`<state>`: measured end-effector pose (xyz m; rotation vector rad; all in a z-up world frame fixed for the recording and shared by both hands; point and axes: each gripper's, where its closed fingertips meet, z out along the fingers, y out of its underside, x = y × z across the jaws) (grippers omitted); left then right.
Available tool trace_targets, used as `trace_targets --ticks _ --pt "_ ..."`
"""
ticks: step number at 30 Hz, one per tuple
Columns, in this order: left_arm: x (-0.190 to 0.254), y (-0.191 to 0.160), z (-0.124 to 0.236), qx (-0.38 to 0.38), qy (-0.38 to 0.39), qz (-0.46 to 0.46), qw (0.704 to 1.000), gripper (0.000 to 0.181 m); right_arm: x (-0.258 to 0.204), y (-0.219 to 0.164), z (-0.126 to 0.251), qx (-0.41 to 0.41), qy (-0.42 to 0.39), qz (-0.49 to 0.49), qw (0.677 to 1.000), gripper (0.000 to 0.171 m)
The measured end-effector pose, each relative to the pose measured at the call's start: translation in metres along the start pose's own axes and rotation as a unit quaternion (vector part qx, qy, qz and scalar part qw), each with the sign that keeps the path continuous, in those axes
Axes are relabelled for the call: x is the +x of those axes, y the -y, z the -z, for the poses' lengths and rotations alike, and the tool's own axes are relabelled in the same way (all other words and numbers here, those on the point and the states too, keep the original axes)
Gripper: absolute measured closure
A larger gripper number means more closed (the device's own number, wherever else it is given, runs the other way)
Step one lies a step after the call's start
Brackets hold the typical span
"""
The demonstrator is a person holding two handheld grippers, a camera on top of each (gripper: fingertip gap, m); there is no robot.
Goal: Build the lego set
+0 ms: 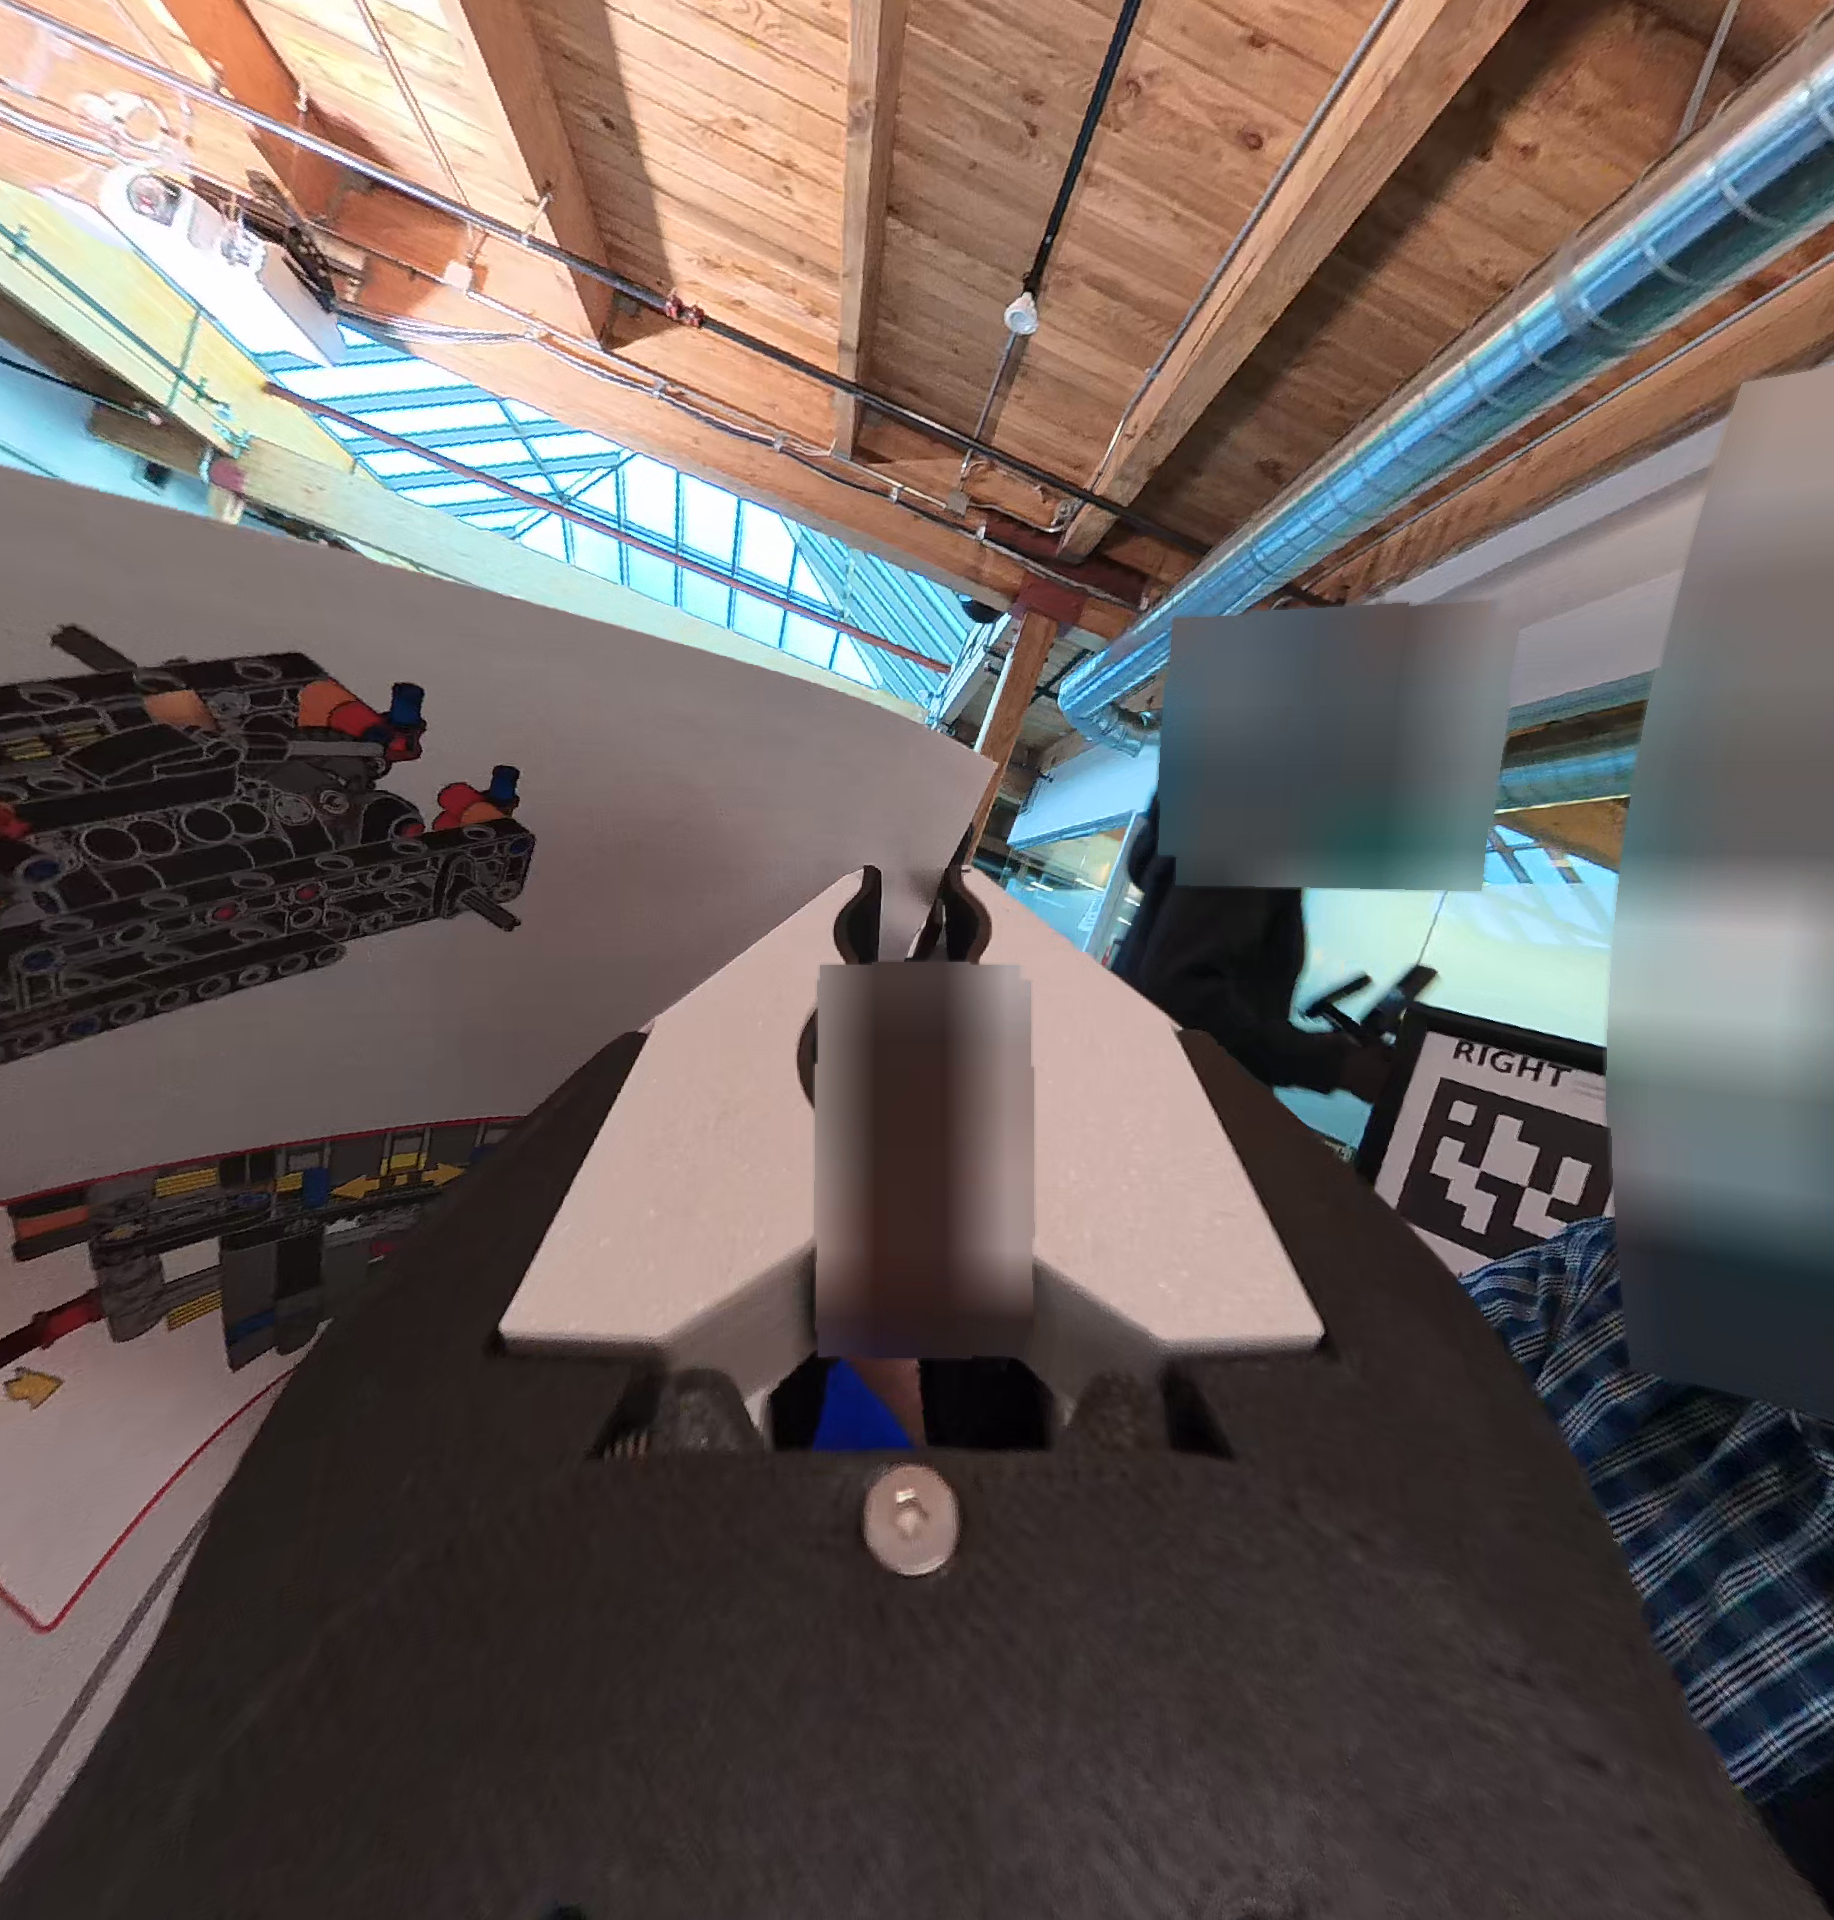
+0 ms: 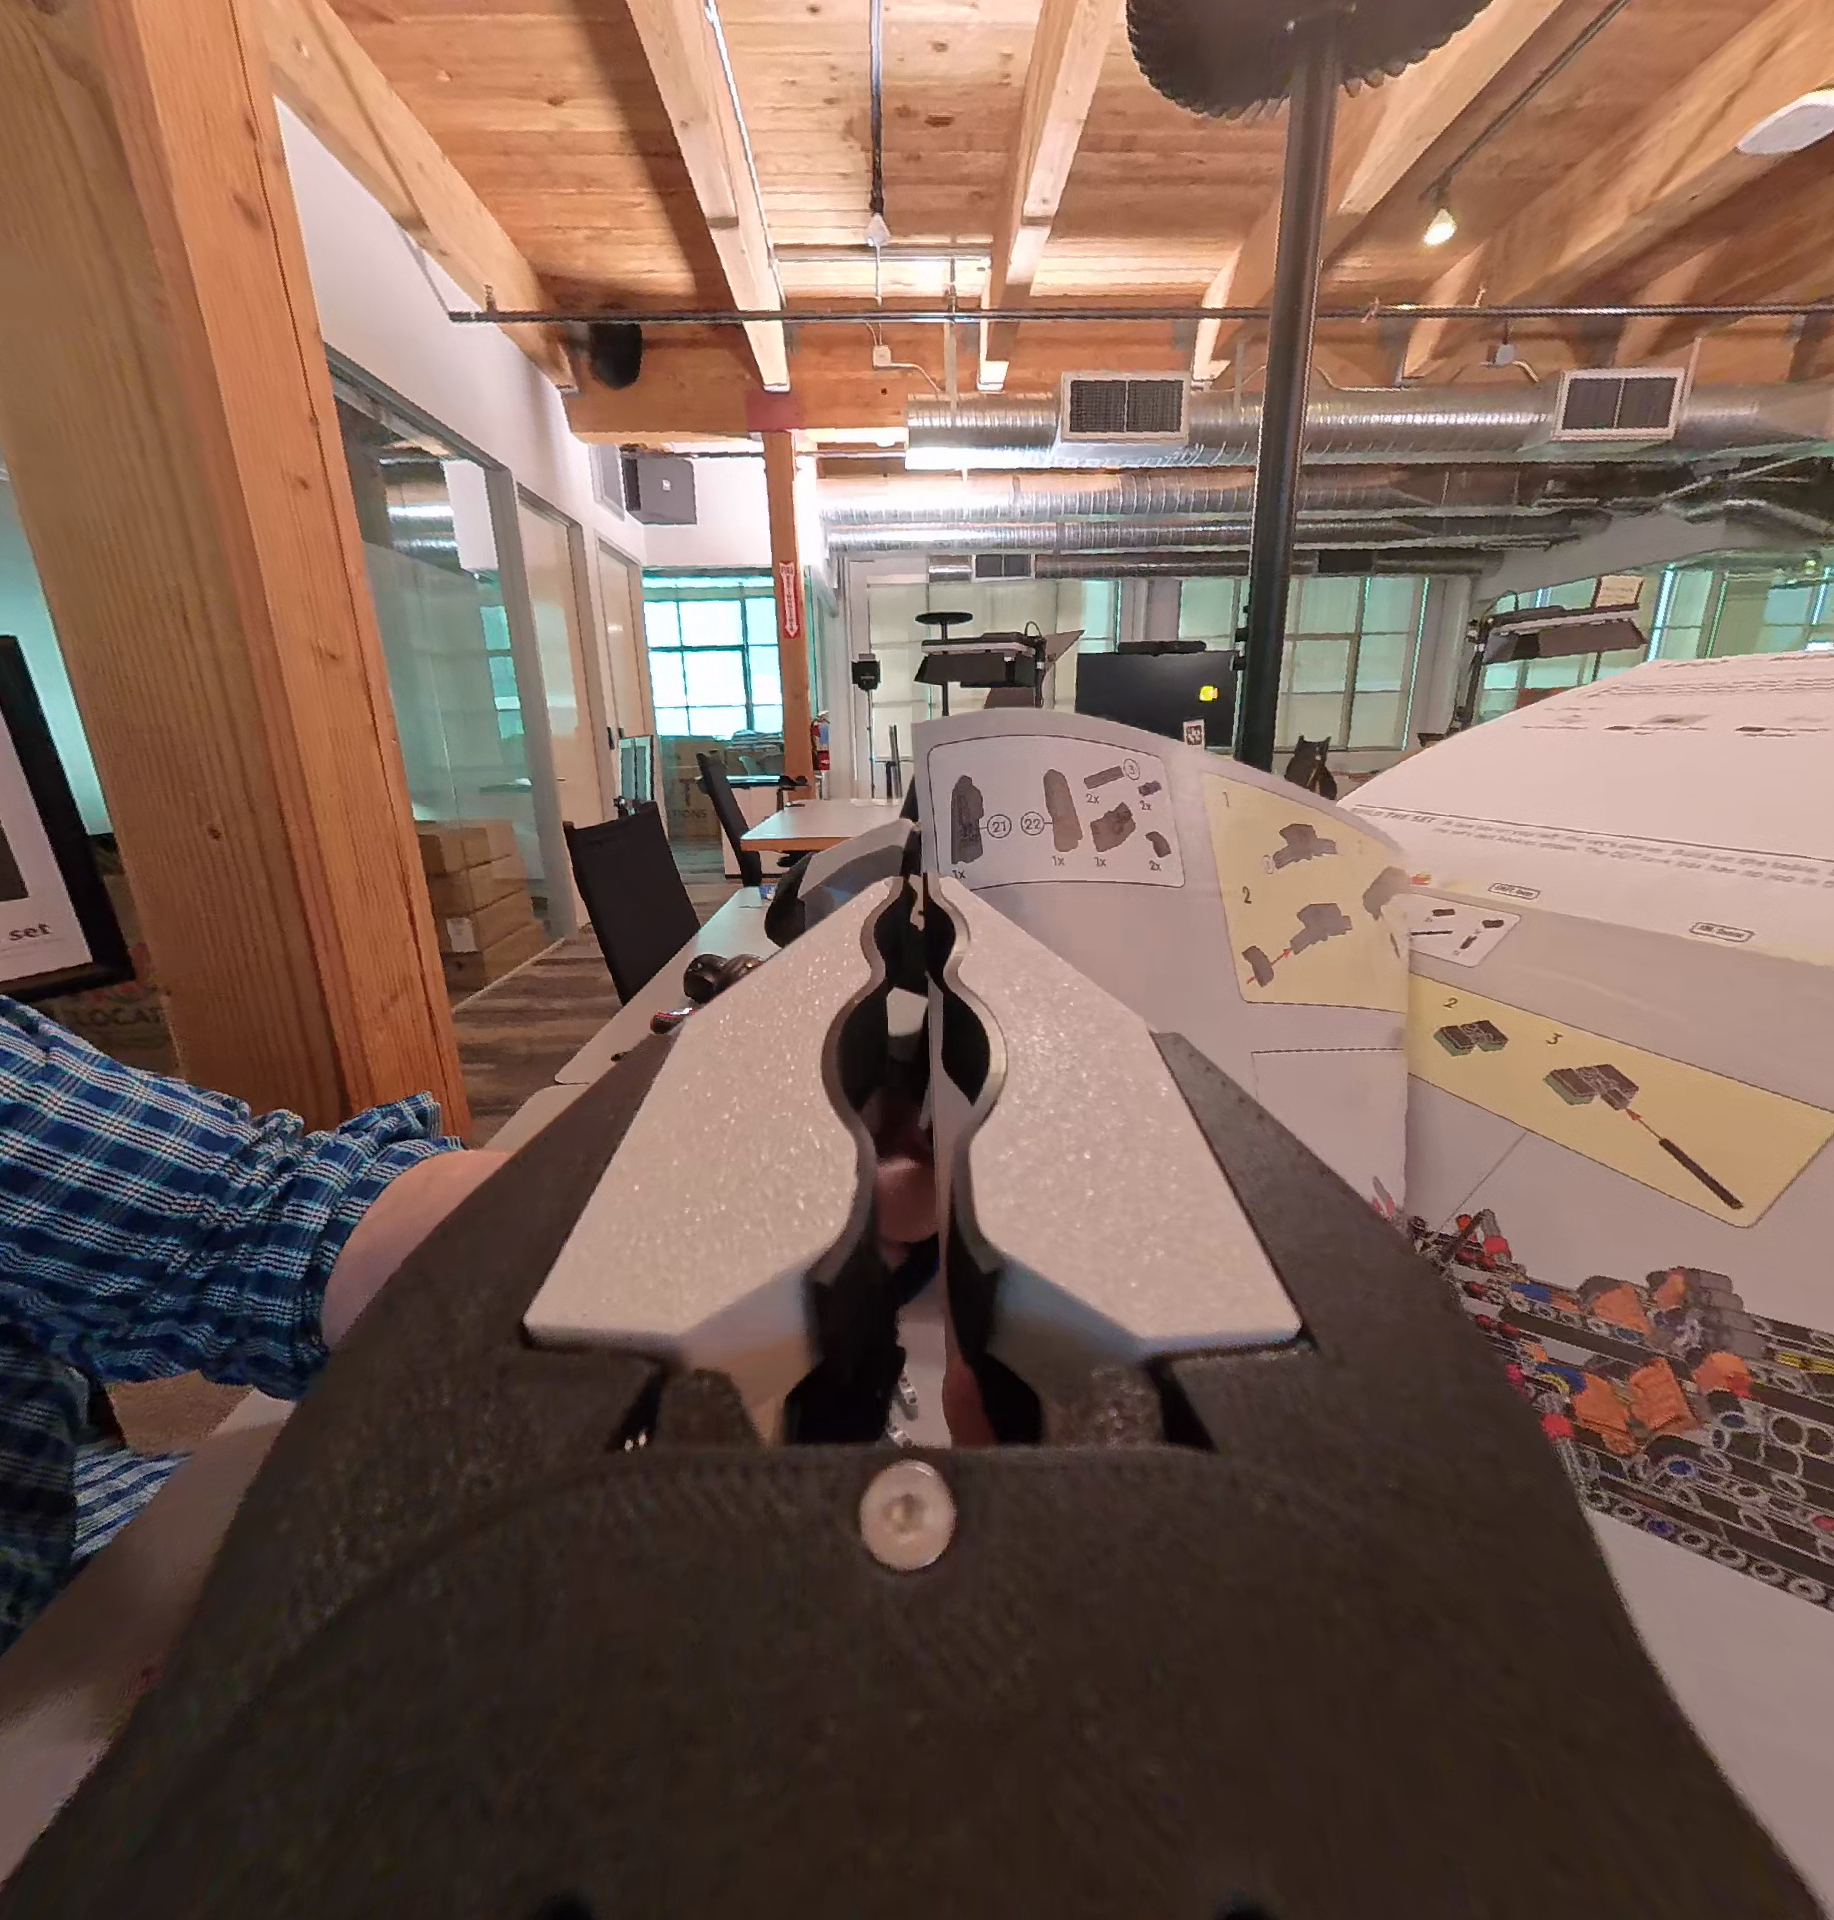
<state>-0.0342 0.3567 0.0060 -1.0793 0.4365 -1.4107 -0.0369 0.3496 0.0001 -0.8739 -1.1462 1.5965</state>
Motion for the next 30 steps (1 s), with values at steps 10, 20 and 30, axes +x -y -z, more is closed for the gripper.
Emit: trace_targets --ticks 10,20,30 --pt "-0.0024 -0.0001 -0.0018 0.014 -0.015 0.024 0.999 0.169 0.0035 0.0003 0.0034 0.01 0.007 -0.018 1.0 0.171" --pt "-0.0033 -0.0016 -0.0051 0.027 -0.032 0.044 0.998 0.168 0.0046 -0.0001 0.004 0.018 0.016 -0.031 0.999 0.171" --pt "-0.0065 -0.0054 -0.0097 0.029 -0.032 0.049 0.998 0.166 0.0061 -0.0024 0.0046 0.017 0.016 -0.032 0.999 0.171"
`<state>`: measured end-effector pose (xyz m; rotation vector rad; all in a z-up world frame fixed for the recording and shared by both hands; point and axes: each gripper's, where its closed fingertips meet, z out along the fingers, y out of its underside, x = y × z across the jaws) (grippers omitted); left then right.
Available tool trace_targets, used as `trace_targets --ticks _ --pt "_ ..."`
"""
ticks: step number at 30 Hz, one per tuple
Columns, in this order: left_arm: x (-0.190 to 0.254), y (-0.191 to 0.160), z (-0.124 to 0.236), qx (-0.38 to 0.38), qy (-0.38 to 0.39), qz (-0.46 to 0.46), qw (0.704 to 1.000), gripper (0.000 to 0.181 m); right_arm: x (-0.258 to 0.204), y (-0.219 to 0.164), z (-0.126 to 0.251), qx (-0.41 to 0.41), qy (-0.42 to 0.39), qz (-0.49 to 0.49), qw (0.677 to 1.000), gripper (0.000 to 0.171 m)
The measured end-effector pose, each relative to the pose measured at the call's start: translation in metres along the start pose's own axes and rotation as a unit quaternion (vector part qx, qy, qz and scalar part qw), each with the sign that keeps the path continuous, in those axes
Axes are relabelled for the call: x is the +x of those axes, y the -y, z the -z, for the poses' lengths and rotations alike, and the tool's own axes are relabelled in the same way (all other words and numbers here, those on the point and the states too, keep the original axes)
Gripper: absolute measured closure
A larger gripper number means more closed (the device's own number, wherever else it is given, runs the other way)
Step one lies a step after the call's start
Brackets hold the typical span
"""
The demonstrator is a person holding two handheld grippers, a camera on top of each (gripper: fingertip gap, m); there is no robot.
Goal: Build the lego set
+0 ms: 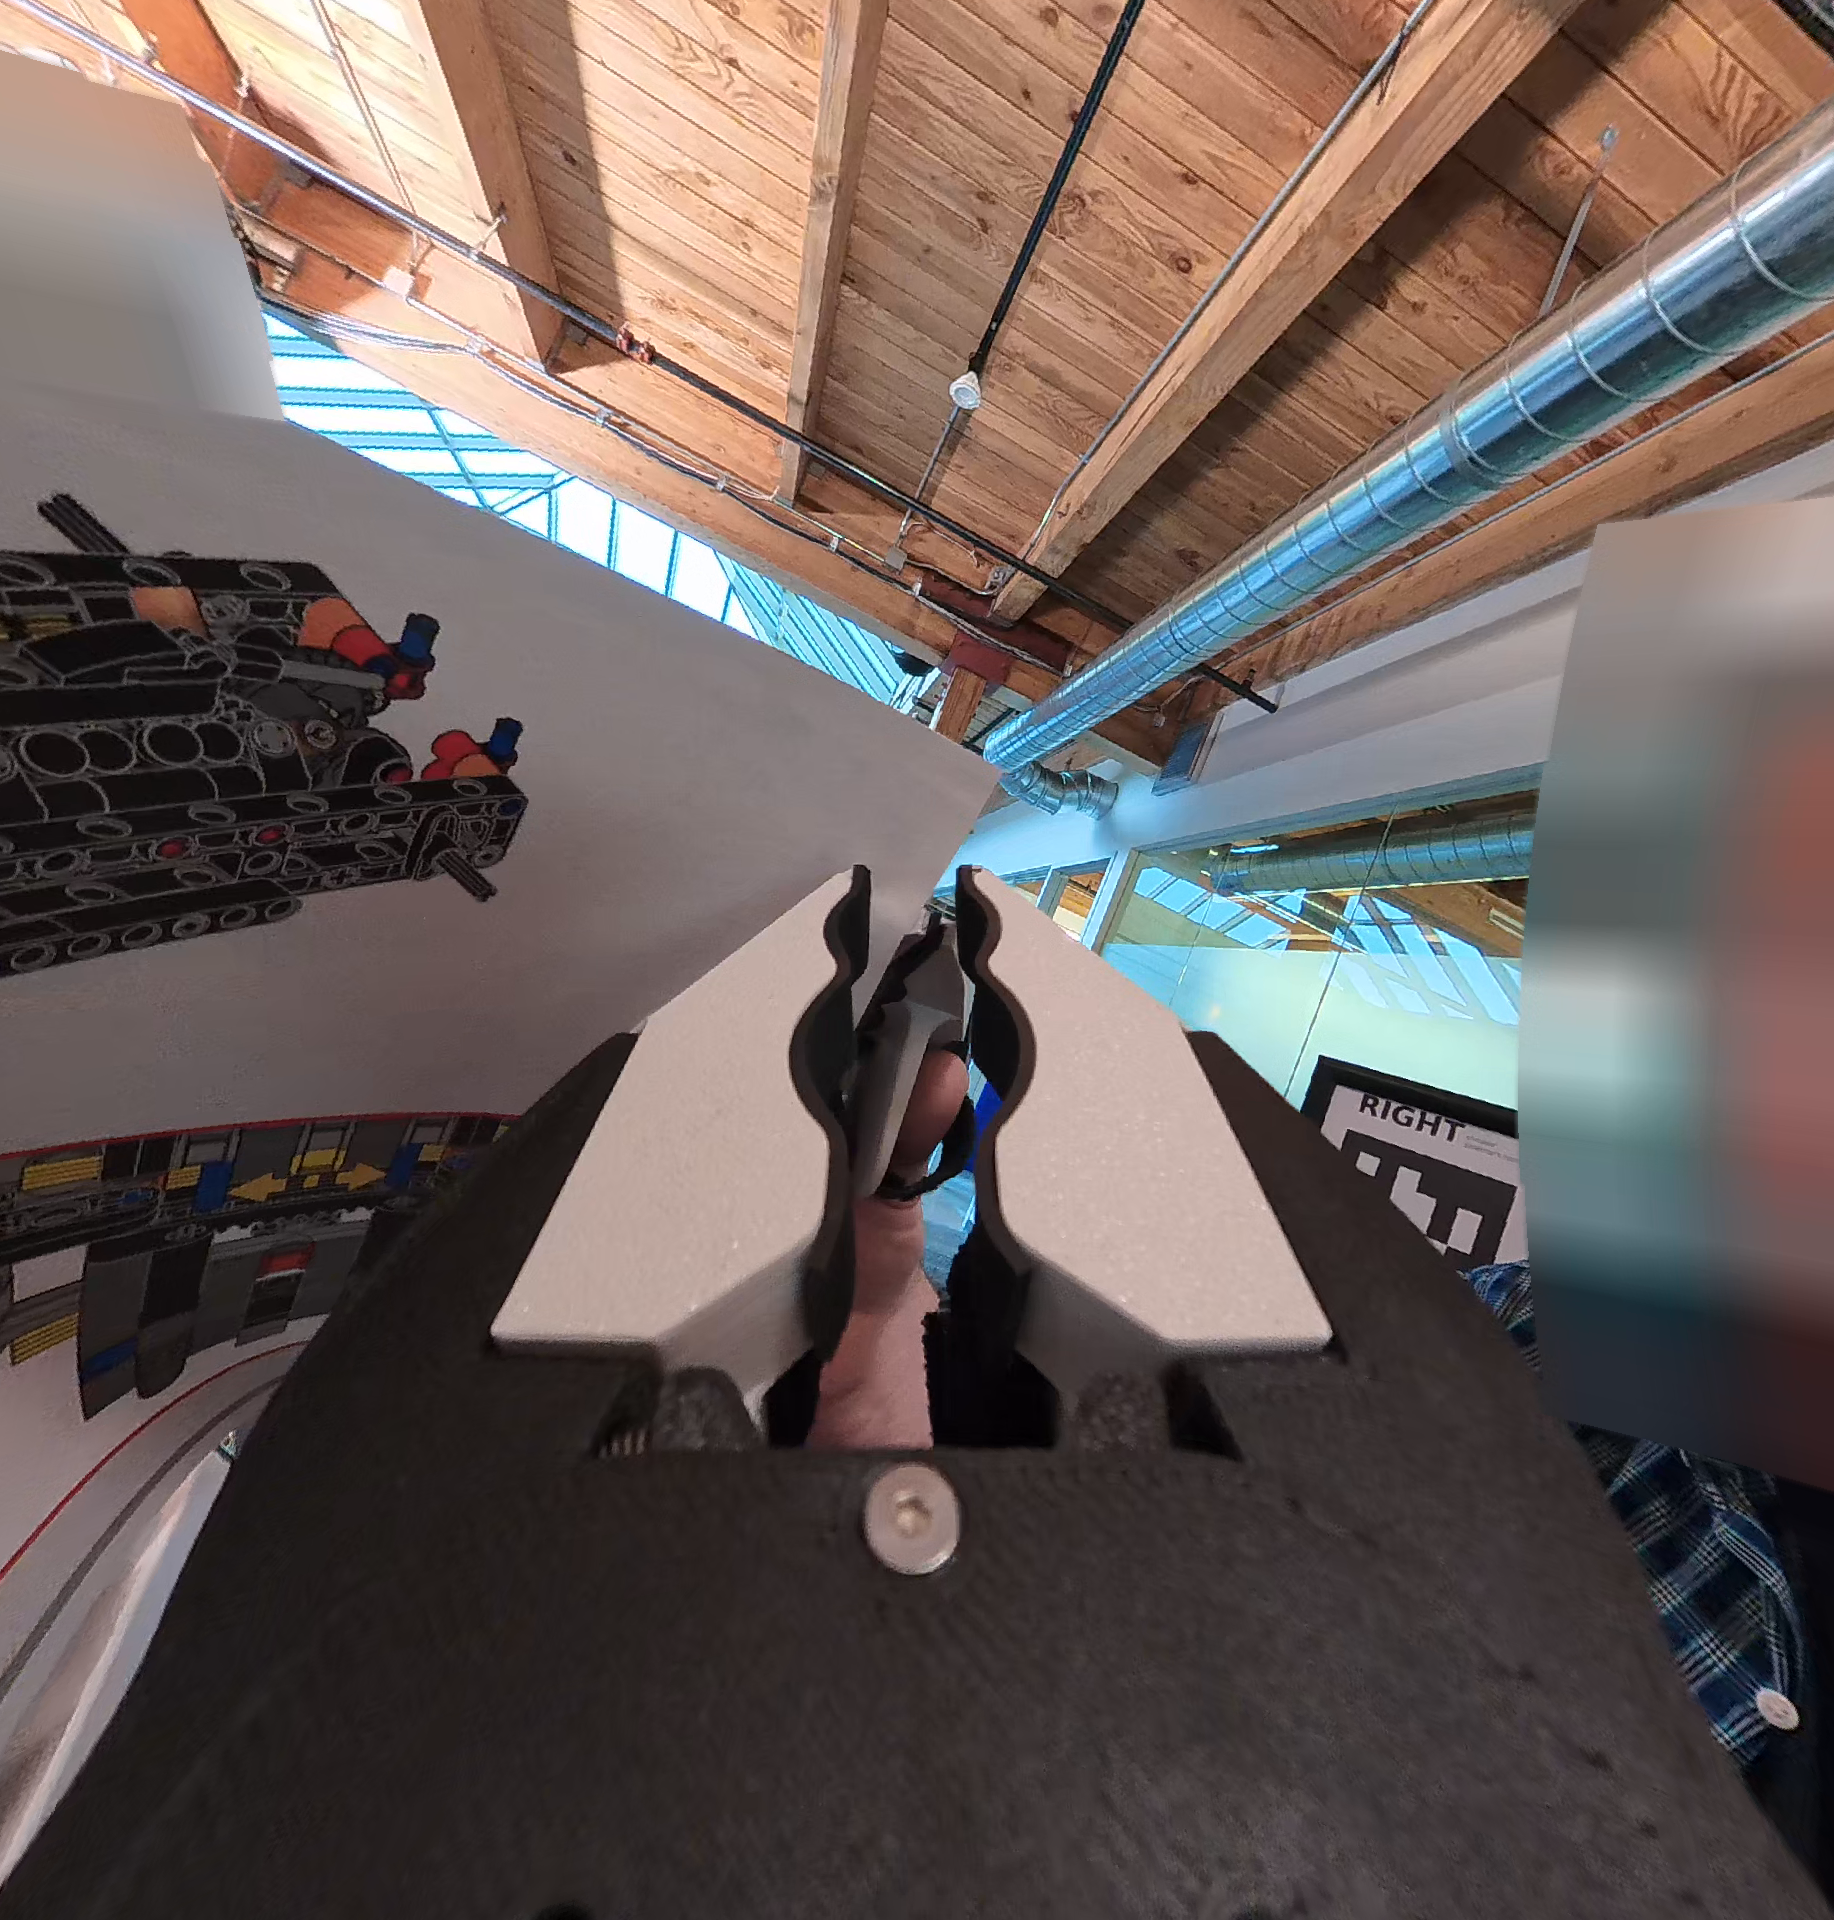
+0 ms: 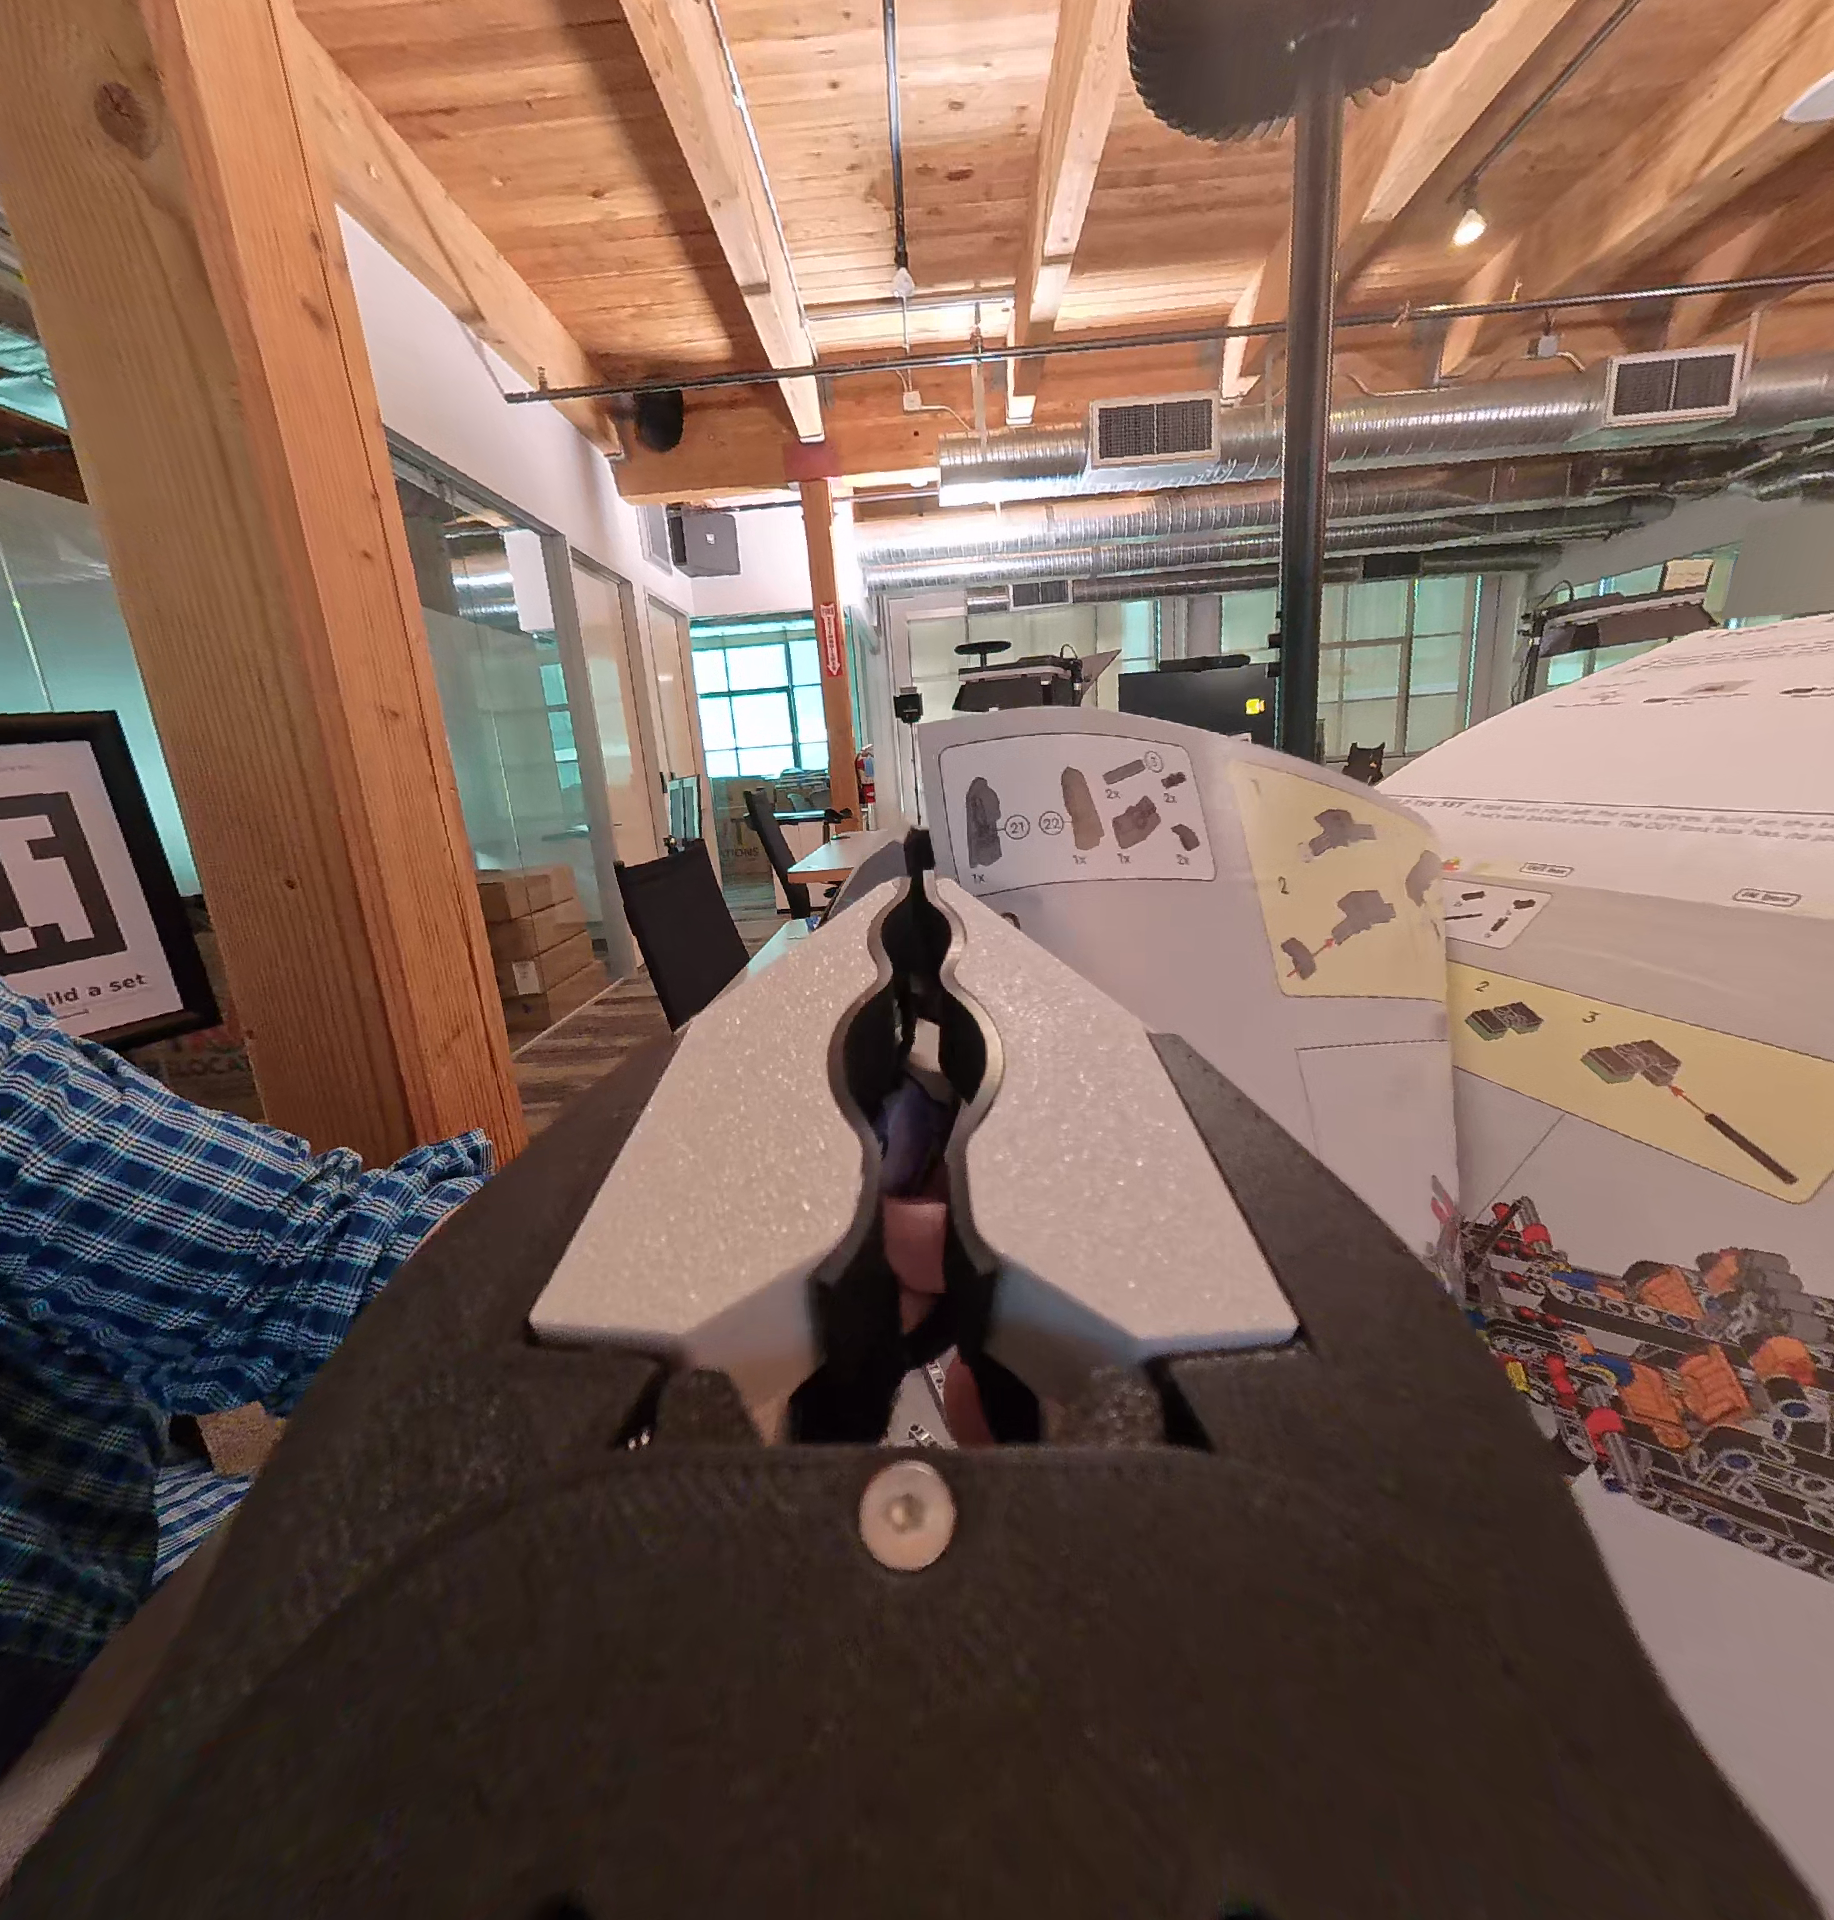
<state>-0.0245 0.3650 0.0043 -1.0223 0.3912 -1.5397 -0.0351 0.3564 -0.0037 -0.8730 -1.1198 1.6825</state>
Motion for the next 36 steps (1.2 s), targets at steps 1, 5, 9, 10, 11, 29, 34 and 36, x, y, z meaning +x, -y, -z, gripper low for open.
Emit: trace_targets --ticks 1,5,9,10,11,29,34,36 --pt "0.0 0.0 0.0 0.001 0.002 -0.002 1.0 0.165 0.001 0.0 0.0 -0.001 -0.003 0.002 1.0 0.171" --pt "-0.004 -0.002 0.0 -0.007 0.024 -0.032 0.999 0.166 0.004 -0.002 0.001 -0.014 -0.015 0.015 1.0 0.171" --pt "-0.023 -0.001 0.002 -0.027 0.106 -0.056 0.992 0.176 0.022 -0.003 0.01 -0.042 -0.068 0.052 0.995 0.171" --pt "-0.033 -0.004 0.002 -0.04 0.144 -0.062 0.987 0.177 0.033 -0.003 0.015 -0.052 -0.098 0.068 0.991 0.171" --pt "-0.038 -0.005 0.0 -0.049 0.166 -0.073 0.982 0.176 0.043 -0.002 0.022 -0.06 -0.132 0.082 0.986 0.169" --pt "-0.13 -0.009 0.049 -0.301 0.487 -0.27 0.774 0.171 0.177 0.002 0.054 -0.363 -0.335 0.415 0.764 0.079" --pt "-0.144 -0.013 0.059 -0.327 0.504 -0.263 0.755 0.172 0.196 -0.014 0.054 -0.407 -0.301 0.354 0.786 0.086" --pt "-0.149 -0.016 0.065 -0.337 0.508 -0.255 0.75 0.172 0.212 -0.022 0.059 -0.421 -0.302 0.327 0.791 0.084"
